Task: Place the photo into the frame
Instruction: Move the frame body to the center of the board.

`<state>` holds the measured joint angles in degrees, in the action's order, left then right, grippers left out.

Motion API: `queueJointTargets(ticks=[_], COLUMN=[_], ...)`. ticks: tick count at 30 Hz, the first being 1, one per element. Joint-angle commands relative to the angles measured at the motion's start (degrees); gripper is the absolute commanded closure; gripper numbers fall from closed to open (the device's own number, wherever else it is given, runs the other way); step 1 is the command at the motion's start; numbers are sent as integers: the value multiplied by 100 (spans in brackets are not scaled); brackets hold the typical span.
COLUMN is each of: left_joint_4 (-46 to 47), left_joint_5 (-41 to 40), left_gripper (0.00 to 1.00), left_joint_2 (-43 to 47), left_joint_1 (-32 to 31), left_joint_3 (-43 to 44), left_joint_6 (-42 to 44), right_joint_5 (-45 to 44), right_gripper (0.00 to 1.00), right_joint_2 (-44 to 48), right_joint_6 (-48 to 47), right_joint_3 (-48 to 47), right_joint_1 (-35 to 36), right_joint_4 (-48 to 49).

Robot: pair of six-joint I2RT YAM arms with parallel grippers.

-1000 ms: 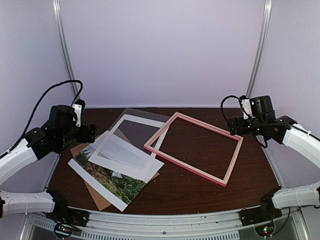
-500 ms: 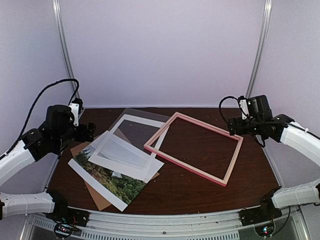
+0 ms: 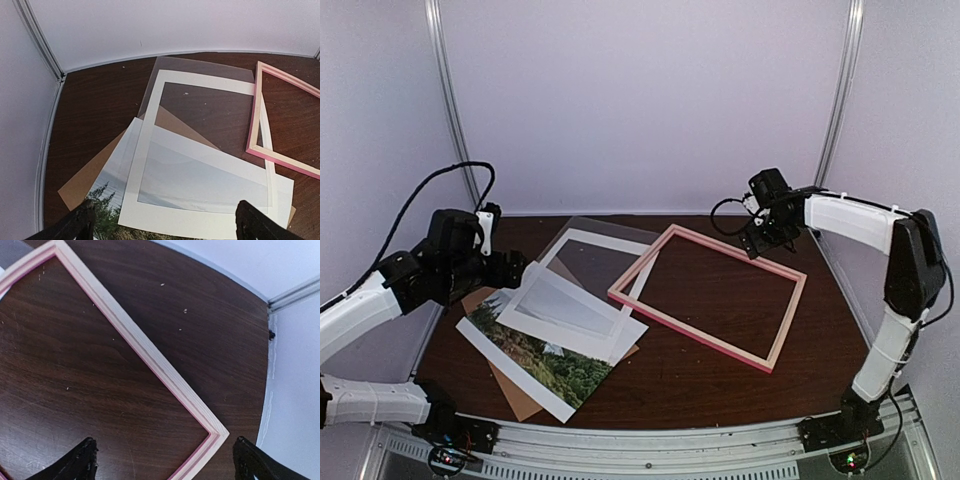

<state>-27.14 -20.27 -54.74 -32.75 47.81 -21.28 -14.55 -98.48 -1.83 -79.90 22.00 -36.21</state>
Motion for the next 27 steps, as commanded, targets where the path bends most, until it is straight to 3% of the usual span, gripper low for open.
queueJointTargets(ticks=[1,7,12,23,27], left_joint_4=[156,303,333,398,401], left_joint_5=[374,405,439,546,537], left_gripper=[2,2,2,2,2], left_joint_2=[-3,-78,-216,-568,-573], left_joint_1=[-38,-38,-38,-38,-38], left_joint_3=[219,125,143,201,221], left_joint_6=[-140,-118,-113,-189,-195], right_joint_5=[664,1327,2428,2689,2653], right_gripper=[9,9,9,10,15], right_joint_2=[-923,-2122,-2674,-3425,-3587], right_joint_6=[-644,-1138,-1536,-1924,-1869], right_joint_3=[-964,-2084,-2489,-3071,-3087], right_joint_1=[-384,-828,-1318,-1766,-1769], right_joint_4=[-660,-1389,-1715,-1792,-1962])
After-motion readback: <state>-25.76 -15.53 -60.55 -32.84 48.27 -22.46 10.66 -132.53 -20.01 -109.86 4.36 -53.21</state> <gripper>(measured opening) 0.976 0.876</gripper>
